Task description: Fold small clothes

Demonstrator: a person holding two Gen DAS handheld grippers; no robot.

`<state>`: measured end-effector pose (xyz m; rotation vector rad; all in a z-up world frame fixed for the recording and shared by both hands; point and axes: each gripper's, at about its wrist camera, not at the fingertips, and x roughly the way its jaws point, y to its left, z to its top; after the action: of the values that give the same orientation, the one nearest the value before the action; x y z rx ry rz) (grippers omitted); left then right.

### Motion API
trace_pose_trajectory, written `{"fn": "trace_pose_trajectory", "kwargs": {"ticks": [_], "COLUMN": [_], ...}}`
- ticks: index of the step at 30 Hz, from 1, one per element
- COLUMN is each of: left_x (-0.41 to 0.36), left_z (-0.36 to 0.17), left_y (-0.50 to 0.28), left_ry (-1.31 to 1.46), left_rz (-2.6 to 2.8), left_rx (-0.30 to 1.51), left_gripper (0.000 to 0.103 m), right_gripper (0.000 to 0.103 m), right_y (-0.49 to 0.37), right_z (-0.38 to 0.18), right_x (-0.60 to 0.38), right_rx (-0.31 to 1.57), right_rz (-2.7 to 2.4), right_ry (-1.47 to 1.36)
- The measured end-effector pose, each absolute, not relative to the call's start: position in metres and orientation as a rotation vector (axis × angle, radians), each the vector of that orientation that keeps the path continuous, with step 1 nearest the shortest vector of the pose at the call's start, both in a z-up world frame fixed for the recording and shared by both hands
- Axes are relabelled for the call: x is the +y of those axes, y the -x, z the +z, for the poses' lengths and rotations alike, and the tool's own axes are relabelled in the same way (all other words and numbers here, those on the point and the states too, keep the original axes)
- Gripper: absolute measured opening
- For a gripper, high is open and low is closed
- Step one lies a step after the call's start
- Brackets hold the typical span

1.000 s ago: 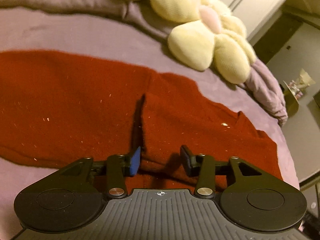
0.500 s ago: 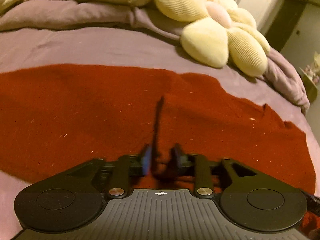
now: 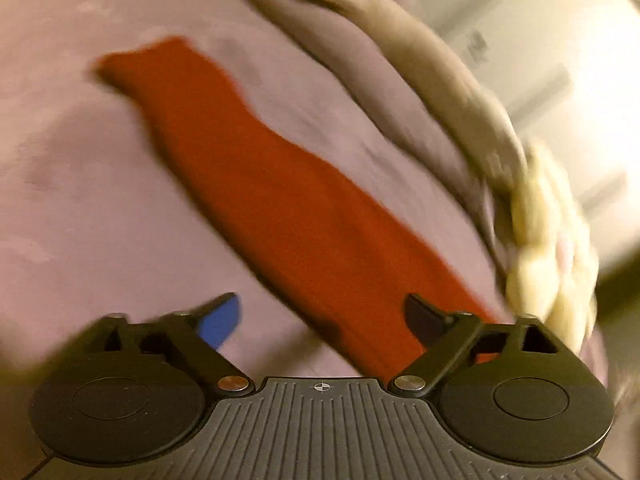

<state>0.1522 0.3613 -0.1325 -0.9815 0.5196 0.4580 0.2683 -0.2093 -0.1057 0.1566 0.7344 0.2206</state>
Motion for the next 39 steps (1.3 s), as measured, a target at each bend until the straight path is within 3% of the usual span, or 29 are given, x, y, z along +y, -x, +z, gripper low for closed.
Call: {"fn": "trace_pose_trajectory", "kwargs": {"ticks": [1,2,6,8,12,15,19,23,28,32,33,34,36,39], "left_x": [0.377,0.392,0.433,0.442,0.460,0.464,0.456,0.414,0.292,0.170,0.146,0.122,0.083,0.068], "left_z": [-0.138,-0.142,-0.156,-0.159,-0.169,-0.178,-0.152,-0.089,-0.016,-0.007,-0.013,-0.023,-0.046,-0.077], "left_y": [-0.144,-0.138,-0.130,-0.134,-0.139,-0.140,-0.147,-0.170,-0.216,-0.249,-0.256,-0.263,-0.270,-0.260], "left_ry": [1.038,1.089,1.215,1.246,1.288,1.342,1.184,0.870,0.515,0.367,0.348,0.329,0.304,0.313], "left_rz": [0.477,0.503,0.542,0.553,0.597,0.581,0.573,0.465,0.169,-0.057,-0.092,-0.116,-0.149,-0.141], "left_rx": [0.486,0.458,0.345,0.314,0.326,0.302,0.331,0.336,0.335,0.405,0.433,0.473,0.577,0.658], "left_gripper": [0.068,0.063,0.058,0.050,0.014,0.011,0.011,0.011,0.011,0.013,0.020,0.042,0.066,0.065], "right_gripper": [0.052,0.052,0.052,0.052,0.052,0.052,0.052,0.052,0.052,0.052,0.052,0.052,0.052,0.052], "right_y": [-0.260,-0.251,-0.224,-0.216,-0.211,-0.212,-0.211,-0.207,-0.204,-0.201,-0.201,-0.200,-0.201,-0.207], "right_z": [-0.106,-0.105,-0.108,-0.107,-0.105,-0.103,-0.100,-0.095,-0.091,-0.087,-0.087,-0.087,-0.087,-0.087], "right_x": [-0.210,-0.211,-0.215,-0.215,-0.211,-0.210,-0.213,-0.221,-0.237,-0.250,-0.253,-0.256,-0.261,-0.268], "right_rx": [0.740,0.745,0.783,0.790,0.802,0.805,0.799,0.772,0.737,0.712,0.706,0.704,0.712,0.727], "right_rz": [0.222,0.221,0.192,0.174,0.160,0.153,0.152,0.150,0.138,0.135,0.136,0.133,0.132,0.149], "right_ry": [-0.173,-0.191,-0.232,-0.246,-0.226,-0.223,-0.237,-0.256,-0.311,-0.346,-0.349,-0.349,-0.356,-0.358]}}
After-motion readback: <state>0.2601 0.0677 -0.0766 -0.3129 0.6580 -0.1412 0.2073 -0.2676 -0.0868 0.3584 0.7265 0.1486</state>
